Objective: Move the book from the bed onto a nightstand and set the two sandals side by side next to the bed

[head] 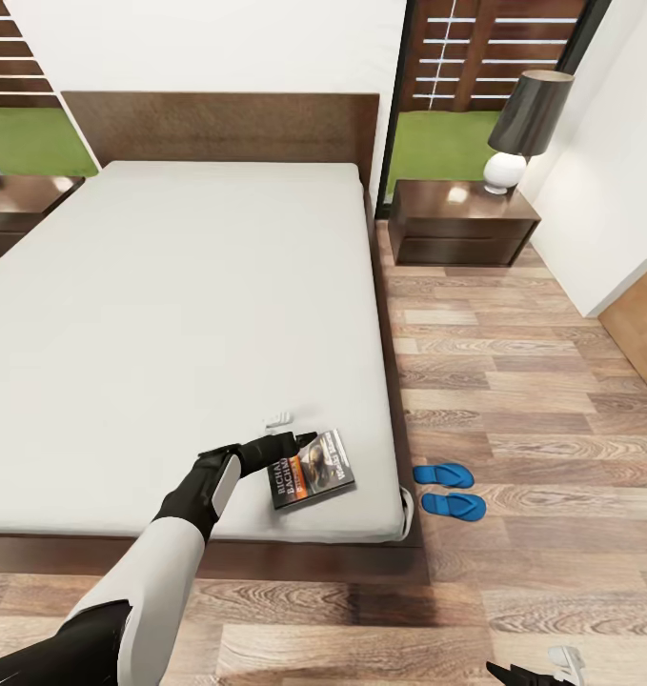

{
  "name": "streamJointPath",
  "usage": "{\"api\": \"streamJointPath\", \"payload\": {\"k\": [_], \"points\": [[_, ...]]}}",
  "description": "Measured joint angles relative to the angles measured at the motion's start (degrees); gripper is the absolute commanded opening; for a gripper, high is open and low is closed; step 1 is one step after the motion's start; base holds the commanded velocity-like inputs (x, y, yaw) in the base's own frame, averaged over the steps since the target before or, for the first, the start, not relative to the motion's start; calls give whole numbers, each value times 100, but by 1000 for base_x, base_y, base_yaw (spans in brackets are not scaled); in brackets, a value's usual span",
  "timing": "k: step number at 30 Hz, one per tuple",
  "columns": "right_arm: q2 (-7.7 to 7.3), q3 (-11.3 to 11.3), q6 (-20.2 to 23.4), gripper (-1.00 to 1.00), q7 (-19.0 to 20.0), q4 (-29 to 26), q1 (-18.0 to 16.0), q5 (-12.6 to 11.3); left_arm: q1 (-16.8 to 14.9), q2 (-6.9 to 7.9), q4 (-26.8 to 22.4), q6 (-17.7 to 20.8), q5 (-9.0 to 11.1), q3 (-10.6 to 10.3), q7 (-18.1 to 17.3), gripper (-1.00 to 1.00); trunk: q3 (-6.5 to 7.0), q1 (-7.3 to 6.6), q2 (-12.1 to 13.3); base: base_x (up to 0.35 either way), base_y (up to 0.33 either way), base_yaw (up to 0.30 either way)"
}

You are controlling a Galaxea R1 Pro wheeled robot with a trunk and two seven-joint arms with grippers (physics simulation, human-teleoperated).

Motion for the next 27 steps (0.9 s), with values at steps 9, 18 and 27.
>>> {"api": "streamJointPath", "payload": {"k": [9,18,27], "points": [[0,0,0,100,-3,0,1,0,0,0,0,2,0,8,0,100,0,0,0,0,0,0],[0,0,0,100,-1,0,2,0,-1,0,0,0,0,12,-1,100,0,0,0,0,0,0],[0,0,0,100,-1,0,1,0,0,0,0,3,0,160,0,100,0,0,0,0,0,0]]}}
